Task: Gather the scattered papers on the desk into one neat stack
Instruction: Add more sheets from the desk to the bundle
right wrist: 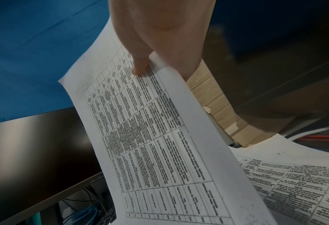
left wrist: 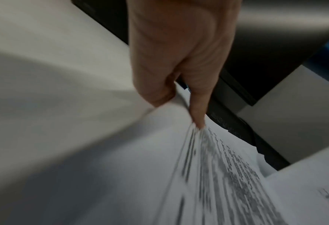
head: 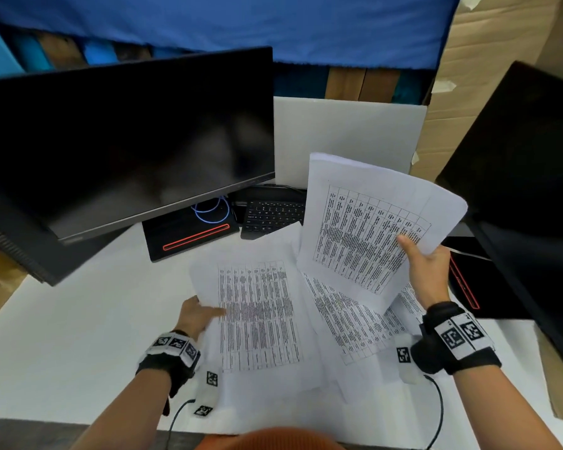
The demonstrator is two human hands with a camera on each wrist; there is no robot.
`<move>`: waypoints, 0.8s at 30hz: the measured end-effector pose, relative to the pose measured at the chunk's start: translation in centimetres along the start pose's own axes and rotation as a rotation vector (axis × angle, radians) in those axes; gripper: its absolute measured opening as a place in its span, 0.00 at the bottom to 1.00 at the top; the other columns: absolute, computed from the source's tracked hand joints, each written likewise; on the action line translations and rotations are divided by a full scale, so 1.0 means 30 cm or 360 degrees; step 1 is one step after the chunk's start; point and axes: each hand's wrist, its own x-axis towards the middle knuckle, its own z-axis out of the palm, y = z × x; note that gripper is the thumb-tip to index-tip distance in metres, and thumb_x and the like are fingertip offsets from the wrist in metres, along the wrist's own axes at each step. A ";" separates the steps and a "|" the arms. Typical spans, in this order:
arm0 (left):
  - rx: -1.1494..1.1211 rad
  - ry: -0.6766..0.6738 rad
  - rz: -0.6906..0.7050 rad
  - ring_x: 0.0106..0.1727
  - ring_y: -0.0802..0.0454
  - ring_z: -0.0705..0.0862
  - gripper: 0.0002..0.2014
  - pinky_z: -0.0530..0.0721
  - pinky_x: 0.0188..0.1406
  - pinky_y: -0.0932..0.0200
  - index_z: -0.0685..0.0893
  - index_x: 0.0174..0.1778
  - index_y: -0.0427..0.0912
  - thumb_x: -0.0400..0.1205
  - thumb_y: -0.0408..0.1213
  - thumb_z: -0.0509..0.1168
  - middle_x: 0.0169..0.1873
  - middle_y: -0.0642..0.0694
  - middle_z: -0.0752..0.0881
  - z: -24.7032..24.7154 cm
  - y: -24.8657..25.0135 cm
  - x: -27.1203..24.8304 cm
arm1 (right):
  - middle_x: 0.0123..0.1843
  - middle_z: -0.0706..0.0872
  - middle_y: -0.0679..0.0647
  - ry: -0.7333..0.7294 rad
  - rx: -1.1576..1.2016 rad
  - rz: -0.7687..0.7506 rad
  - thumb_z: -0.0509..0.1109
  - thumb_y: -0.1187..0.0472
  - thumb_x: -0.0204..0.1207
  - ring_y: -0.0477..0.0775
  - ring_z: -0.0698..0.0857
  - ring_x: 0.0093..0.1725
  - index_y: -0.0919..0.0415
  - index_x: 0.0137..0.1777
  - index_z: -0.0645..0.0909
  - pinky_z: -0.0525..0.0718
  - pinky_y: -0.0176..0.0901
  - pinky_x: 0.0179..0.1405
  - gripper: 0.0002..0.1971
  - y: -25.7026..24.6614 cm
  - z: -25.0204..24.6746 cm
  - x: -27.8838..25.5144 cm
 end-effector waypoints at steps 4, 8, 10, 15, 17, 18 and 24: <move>-0.0041 -0.0167 0.0136 0.62 0.42 0.81 0.30 0.74 0.70 0.46 0.77 0.64 0.34 0.67 0.37 0.77 0.60 0.41 0.83 0.013 -0.022 -0.002 | 0.47 0.84 0.40 -0.0005 0.0007 -0.0004 0.67 0.66 0.76 0.25 0.85 0.41 0.65 0.64 0.79 0.83 0.24 0.44 0.16 0.003 0.000 0.004; 0.0388 -0.0205 0.0356 0.49 0.41 0.85 0.16 0.83 0.52 0.50 0.82 0.53 0.29 0.73 0.33 0.72 0.46 0.37 0.86 0.027 0.014 -0.023 | 0.52 0.85 0.48 0.0002 -0.0028 -0.0034 0.67 0.66 0.76 0.29 0.86 0.44 0.67 0.65 0.78 0.83 0.25 0.49 0.17 0.000 0.002 0.014; 0.0425 -0.0080 0.0564 0.40 0.44 0.84 0.13 0.82 0.41 0.55 0.83 0.50 0.27 0.75 0.33 0.69 0.40 0.37 0.86 -0.003 0.085 -0.050 | 0.57 0.84 0.54 0.0047 -0.0067 -0.0060 0.67 0.66 0.77 0.38 0.85 0.50 0.69 0.65 0.78 0.82 0.34 0.54 0.17 -0.019 -0.005 0.022; 0.0075 -0.0057 0.0894 0.52 0.46 0.85 0.14 0.81 0.59 0.50 0.82 0.57 0.32 0.75 0.29 0.68 0.50 0.40 0.86 -0.143 0.262 -0.068 | 0.55 0.82 0.55 0.0125 -0.0137 -0.0097 0.66 0.67 0.77 0.54 0.82 0.57 0.69 0.64 0.78 0.79 0.48 0.58 0.16 -0.065 -0.031 0.063; -0.0029 -0.0099 0.0962 0.48 0.54 0.88 0.11 0.84 0.53 0.57 0.84 0.52 0.39 0.74 0.27 0.69 0.42 0.52 0.90 -0.160 0.322 -0.082 | 0.56 0.82 0.56 0.0126 -0.0169 -0.0107 0.66 0.66 0.77 0.55 0.82 0.58 0.68 0.64 0.78 0.80 0.49 0.58 0.16 -0.079 -0.030 0.077; -0.0054 -0.0135 0.0998 0.44 0.61 0.89 0.10 0.85 0.47 0.64 0.85 0.48 0.43 0.74 0.27 0.69 0.36 0.58 0.91 -0.156 0.350 -0.091 | 0.56 0.82 0.56 0.0109 -0.0176 -0.0113 0.66 0.66 0.77 0.55 0.82 0.58 0.69 0.64 0.78 0.80 0.49 0.58 0.16 -0.088 -0.023 0.080; -0.0260 -0.0326 0.1102 0.40 0.64 0.89 0.07 0.87 0.41 0.68 0.86 0.48 0.44 0.76 0.31 0.67 0.33 0.61 0.91 -0.030 0.476 -0.143 | 0.48 0.84 0.52 -0.0211 -0.0175 -0.0090 0.66 0.66 0.77 0.41 0.83 0.41 0.64 0.59 0.80 0.84 0.32 0.44 0.11 -0.135 0.061 0.065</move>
